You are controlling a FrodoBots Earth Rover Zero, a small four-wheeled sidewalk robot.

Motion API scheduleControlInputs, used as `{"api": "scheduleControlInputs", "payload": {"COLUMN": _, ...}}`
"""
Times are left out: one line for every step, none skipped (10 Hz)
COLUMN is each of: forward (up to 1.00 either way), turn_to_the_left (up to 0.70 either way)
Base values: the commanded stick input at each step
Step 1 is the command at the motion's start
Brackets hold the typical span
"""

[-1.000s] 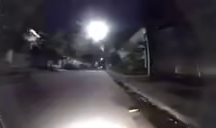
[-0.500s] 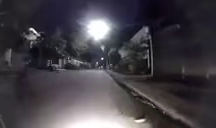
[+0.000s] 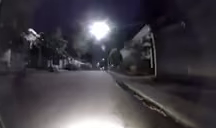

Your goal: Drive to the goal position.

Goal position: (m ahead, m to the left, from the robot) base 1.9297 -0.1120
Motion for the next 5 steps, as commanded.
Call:
{"api": "scheduleControlInputs", "payload": {"forward": 0.50, "turn_to_the_left": 0.00}}
{"api": "scheduleControlInputs", "payload": {"forward": 0.50, "turn_to_the_left": 0.00}}
{"api": "scheduleControlInputs", "payload": {"forward": 0.50, "turn_to_the_left": 0.00}}
{"api": "scheduleControlInputs", "payload": {"forward": 0.50, "turn_to_the_left": 0.00}}
{"api": "scheduleControlInputs", "payload": {"forward": 0.50, "turn_to_the_left": 0.00}}
